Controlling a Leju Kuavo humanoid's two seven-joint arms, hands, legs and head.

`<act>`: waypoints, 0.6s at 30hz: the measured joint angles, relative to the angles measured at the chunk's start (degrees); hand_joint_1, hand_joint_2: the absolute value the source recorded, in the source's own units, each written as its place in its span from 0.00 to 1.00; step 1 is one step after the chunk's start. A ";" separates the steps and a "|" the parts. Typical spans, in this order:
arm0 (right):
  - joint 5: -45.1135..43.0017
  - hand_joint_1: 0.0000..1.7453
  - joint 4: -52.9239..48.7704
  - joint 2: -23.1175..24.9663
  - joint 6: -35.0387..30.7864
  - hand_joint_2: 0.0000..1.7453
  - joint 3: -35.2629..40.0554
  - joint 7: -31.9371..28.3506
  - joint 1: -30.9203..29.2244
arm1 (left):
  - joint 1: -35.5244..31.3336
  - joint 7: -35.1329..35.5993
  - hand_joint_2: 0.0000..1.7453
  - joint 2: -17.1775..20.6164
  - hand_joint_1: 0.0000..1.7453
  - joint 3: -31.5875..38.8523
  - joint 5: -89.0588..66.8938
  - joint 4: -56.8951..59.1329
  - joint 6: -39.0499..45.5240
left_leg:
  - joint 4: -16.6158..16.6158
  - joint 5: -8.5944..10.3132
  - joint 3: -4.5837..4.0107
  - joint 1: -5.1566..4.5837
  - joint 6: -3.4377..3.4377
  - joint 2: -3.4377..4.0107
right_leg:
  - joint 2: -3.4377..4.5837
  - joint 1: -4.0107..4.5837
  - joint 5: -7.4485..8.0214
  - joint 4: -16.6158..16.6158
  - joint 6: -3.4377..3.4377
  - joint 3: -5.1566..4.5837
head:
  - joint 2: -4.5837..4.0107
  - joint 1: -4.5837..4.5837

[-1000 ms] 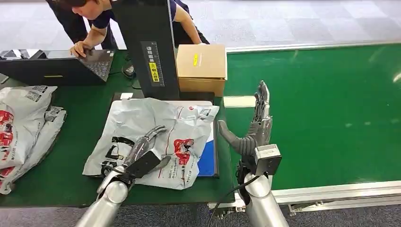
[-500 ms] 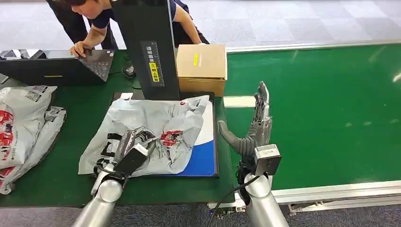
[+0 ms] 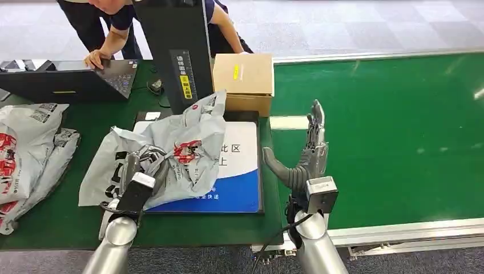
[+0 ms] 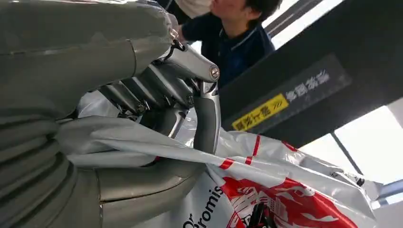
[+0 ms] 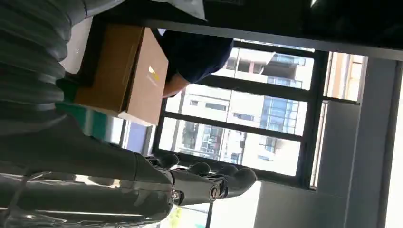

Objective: Moved the parcel from conveyor to table for the left to box.

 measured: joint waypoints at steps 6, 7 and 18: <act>0.09 0.00 -0.07 -0.02 -0.31 1.00 0.00 -0.15 0.60 | 1.13 -1.00 1.00 -0.24 1.00 1.55 1.92 -3.28 1.44 | 0.00 0.00 0.01 0.00 0.00 0.00 | 0.00 0.00 0.00 0.00 0.00 0.00 | 0.00 0.00; 0.11 0.00 -0.07 -0.02 -0.33 1.00 0.00 -0.17 0.72 | 1.19 -1.03 1.00 -0.24 1.00 1.75 2.01 -3.61 1.62 | 0.00 0.00 0.01 0.00 0.00 0.00 | 0.00 0.00 0.00 0.00 0.00 0.00 | 0.00 0.00; 0.85 0.00 -0.57 -0.04 -0.50 1.00 0.00 -0.33 1.86 | 1.94 -1.16 1.00 -0.59 1.00 2.86 2.84 -7.34 5.57 | 0.00 0.00 0.00 0.00 0.00 0.00 | 0.00 0.00 0.00 0.00 0.00 0.00 | 0.00 0.00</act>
